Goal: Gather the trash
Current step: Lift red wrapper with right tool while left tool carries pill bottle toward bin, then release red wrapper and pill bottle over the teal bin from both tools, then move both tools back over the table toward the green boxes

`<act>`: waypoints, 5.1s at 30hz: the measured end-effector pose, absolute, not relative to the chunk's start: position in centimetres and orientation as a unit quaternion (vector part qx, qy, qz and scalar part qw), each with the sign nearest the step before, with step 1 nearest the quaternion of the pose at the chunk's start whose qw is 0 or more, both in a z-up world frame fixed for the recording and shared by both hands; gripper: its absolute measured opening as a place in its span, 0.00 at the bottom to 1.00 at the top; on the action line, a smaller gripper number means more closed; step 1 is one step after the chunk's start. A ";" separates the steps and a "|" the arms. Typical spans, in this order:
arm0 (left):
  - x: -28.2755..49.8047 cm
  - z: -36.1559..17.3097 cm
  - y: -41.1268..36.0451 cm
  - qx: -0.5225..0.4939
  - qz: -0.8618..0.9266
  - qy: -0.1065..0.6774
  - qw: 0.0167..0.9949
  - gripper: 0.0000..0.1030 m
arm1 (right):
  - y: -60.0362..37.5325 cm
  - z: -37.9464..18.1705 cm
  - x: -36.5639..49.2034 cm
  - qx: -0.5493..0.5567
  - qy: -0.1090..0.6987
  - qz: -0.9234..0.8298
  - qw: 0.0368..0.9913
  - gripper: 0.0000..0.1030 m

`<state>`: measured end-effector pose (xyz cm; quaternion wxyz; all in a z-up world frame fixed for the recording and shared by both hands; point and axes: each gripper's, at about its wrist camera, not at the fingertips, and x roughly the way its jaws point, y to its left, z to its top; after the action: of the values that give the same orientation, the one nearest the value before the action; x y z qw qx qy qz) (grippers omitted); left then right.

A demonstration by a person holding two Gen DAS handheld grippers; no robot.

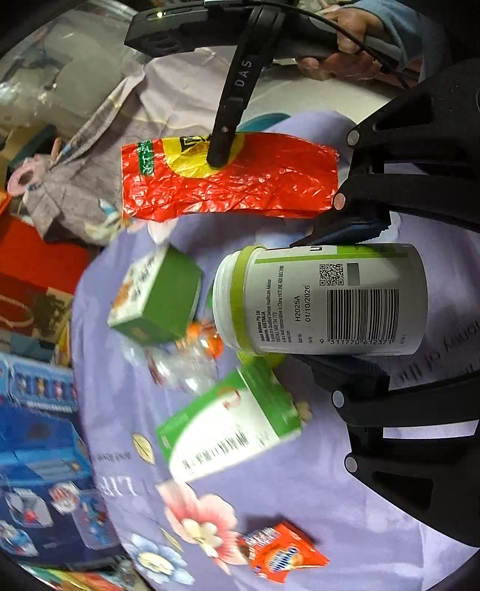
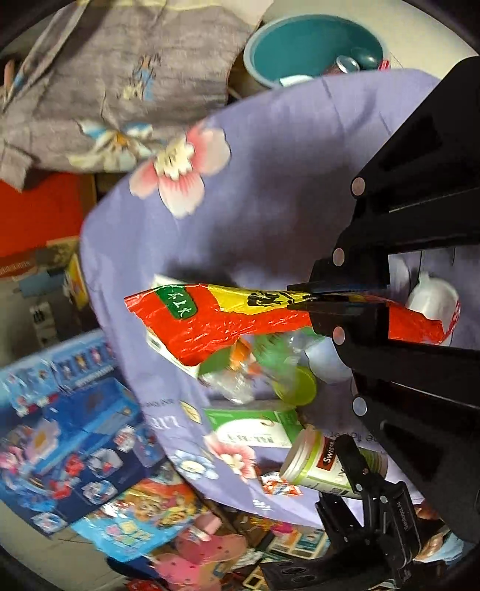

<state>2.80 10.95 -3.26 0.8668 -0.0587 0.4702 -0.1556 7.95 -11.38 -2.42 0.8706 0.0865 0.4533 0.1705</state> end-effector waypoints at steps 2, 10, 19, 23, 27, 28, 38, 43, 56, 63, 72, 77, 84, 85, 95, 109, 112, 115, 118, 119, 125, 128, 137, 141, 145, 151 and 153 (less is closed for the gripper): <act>3.0 -2.7 9.8 -0.049 -0.162 0.466 0.869 0.50 | -12.6 -2.0 8.0 0.101 0.447 0.165 0.873 0.04; 5.2 0.0 3.4 -0.015 -0.200 0.456 0.867 0.50 | -19.6 0.2 7.5 0.148 0.403 0.125 0.894 0.04; 7.9 0.5 -6.3 0.044 -0.247 0.456 0.854 0.50 | -30.9 -0.5 6.8 0.185 0.381 0.039 0.905 0.04; 8.9 0.0 -10.9 0.067 -0.266 0.460 0.844 0.50 | -36.3 -1.8 6.2 0.207 0.373 0.001 0.904 0.04; 9.7 -0.8 -14.8 0.083 -0.286 0.467 0.832 0.50 | -40.5 -3.4 5.8 0.222 0.375 -0.031 0.900 0.04; 10.0 -1.1 -16.2 0.090 -0.293 0.470 0.828 0.50 | -41.7 -4.1 5.7 0.226 0.379 -0.039 0.897 0.04; 12.3 -4.8 -23.8 0.125 -0.317 0.503 0.795 0.50 | -46.8 -10.3 6.8 0.266 0.424 -0.052 0.864 0.06; 13.0 -6.4 -26.2 0.133 -0.325 0.517 0.781 0.50 | -47.8 -12.7 7.9 0.279 0.452 -0.041 0.847 0.08; 14.5 -9.6 -29.8 0.149 -0.334 0.541 0.757 0.50 | -48.8 -13.1 8.3 0.277 0.454 -0.040 0.846 0.61; 14.5 -10.7 -31.5 0.157 -0.348 0.547 0.745 0.51 | -49.5 -12.7 7.3 0.270 0.450 -0.064 0.849 0.68; 15.0 -10.9 -31.0 0.146 -0.335 0.550 0.751 0.70 | -49.8 -12.9 7.0 0.277 0.455 -0.077 0.842 0.70; 14.9 -10.3 -29.6 0.131 -0.328 0.545 0.760 0.79 | -49.4 -12.7 7.0 0.276 0.459 -0.079 0.841 0.73; 14.3 -9.3 -26.9 0.117 -0.311 0.538 0.774 0.88 | -47.6 -11.9 7.2 0.271 0.468 -0.066 0.839 0.74; 14.3 -9.2 -26.3 0.114 -0.308 0.538 0.777 0.88 | -47.3 -11.7 7.3 0.269 0.469 -0.063 0.839 0.74; 13.9 -7.5 -17.7 0.072 -0.253 0.534 0.803 0.88 | -40.1 -9.5 8.8 0.232 0.479 -0.013 0.847 0.74; 12.3 -5.5 -2.2 -0.010 -0.148 0.521 0.841 0.89 | -25.3 -6.2 10.8 0.147 0.495 0.073 0.853 0.75; 12.0 -5.5 1.1 -0.027 -0.123 0.520 0.845 0.89 | -22.2 -6.0 11.2 0.133 0.502 0.092 0.850 0.75; 11.6 -5.5 4.3 -0.038 -0.091 0.518 0.850 0.89 | -19.2 -5.8 11.8 0.118 0.510 0.109 0.845 0.75; 11.4 -5.4 7.7 -0.055 -0.051 0.511 0.856 0.89 | -16.0 -5.8 12.5 0.099 0.520 0.125 0.839 0.75; 11.4 -5.4 8.9 -0.062 -0.037 0.508 0.858 0.89 | -15.2 -5.8 12.7 0.094 0.522 0.130 0.838 0.75; 12.1 -6.4 15.1 -0.114 0.014 0.508 0.854 0.89 | -10.5 -6.2 13.8 0.066 0.535 0.151 0.828 0.75; 12.6 -7.3 17.0 -0.135 0.028 0.514 0.846 0.89 | -8.9 -6.8 14.5 0.058 0.544 0.158 0.822 0.75; 14.3 -9.0 17.7 -0.129 0.054 0.527 0.838 0.89 | -7.4 -8.9 16.5 0.056 0.566 0.161 0.807 0.76; 15.0 -10.2 18.5 -0.132 0.070 0.539 0.829 0.89 | -7.3 -9.4 17.1 0.055 0.571 0.160 0.803 0.75; 15.3 -10.9 18.7 -0.127 0.076 0.543 0.827 0.90 | -7.1 -9.4 17.2 0.049 0.570 0.159 0.804 0.75; 14.7 -10.7 18.4 -0.102 0.069 0.535 0.836 0.76 | -6.9 -8.7 17.5 0.028 0.562 0.156 0.812 0.76; 14.3 -10.5 18.9 -0.112 0.062 0.532 0.837 0.75 | -6.7 -8.6 17.6 0.026 0.563 0.157 0.811 0.75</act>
<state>14.26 18.86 -10.54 0.8373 -0.1119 0.5316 0.0622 17.61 -6.75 -8.65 0.8110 0.0258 0.5631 0.1566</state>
